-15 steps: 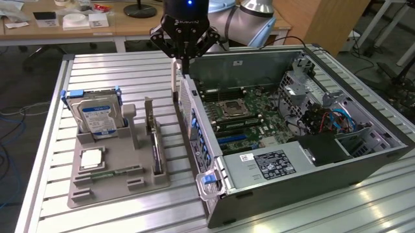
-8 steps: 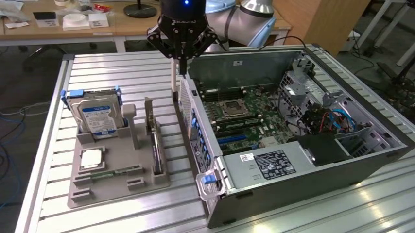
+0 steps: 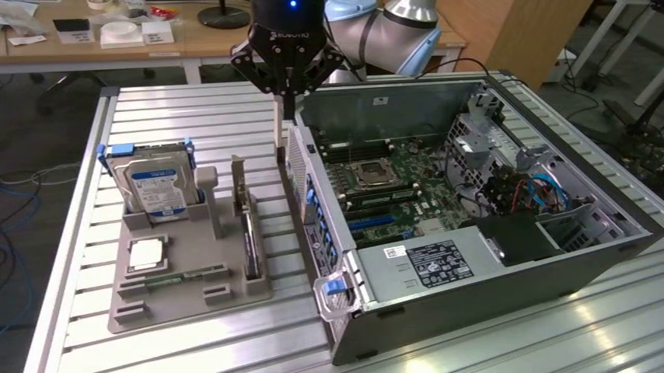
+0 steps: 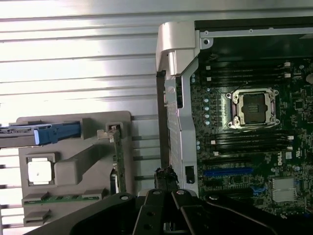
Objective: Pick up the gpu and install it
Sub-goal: 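Reach for the gpu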
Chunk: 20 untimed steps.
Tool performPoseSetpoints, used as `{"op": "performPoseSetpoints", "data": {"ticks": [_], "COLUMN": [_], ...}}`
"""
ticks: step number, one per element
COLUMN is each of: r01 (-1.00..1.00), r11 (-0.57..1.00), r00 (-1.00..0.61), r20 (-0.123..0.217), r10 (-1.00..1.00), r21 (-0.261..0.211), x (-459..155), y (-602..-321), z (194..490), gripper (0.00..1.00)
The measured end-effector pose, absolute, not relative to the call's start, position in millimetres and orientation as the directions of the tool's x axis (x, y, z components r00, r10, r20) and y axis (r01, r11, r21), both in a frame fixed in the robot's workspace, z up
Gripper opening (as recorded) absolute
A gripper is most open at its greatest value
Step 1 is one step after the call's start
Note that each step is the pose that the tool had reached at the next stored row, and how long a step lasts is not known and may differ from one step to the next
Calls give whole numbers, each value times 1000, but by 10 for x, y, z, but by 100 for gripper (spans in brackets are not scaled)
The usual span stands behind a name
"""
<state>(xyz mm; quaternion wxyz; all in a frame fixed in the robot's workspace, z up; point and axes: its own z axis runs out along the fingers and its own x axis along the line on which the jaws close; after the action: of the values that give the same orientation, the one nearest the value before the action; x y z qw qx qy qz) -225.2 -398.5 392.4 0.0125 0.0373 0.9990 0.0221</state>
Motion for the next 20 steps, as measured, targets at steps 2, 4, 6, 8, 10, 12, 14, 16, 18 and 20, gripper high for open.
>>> {"op": "performPoseSetpoints", "data": {"ticks": [2, 4, 6, 8, 10, 12, 14, 16, 18, 20], "r01": [74, 74, 74, 74, 74, 74, 74, 74, 74, 74], "r11": [996, 996, 996, 996, 996, 996, 996, 996, 996, 996], "r00": [-997, -997, -997, -997, -997, -997, -997, -997, -997, -997], "r20": [-23, -23, -23, -23, -23, -23, -23, -23, -23, -23], "r10": [75, 75, 75, 75, 75, 75, 75, 75, 75, 76], "r21": [45, 45, 45, 45, 45, 45, 45, 45, 45, 45], "x": [-2255, -2276, -2309, -2346, -2381, -2410, -2422, -2424, -2425, -2431], "y": [-3985, -3985, -3985, -3985, -3985, -3985, -3985, -3985, -3985, -3985], "z": [3925, 3924, 3923, 3923, 3922, 3921, 3921, 3921, 3922, 3921], "gripper": [11, 11, 11, 11, 11, 11, 11, 11, 11, 11]}}
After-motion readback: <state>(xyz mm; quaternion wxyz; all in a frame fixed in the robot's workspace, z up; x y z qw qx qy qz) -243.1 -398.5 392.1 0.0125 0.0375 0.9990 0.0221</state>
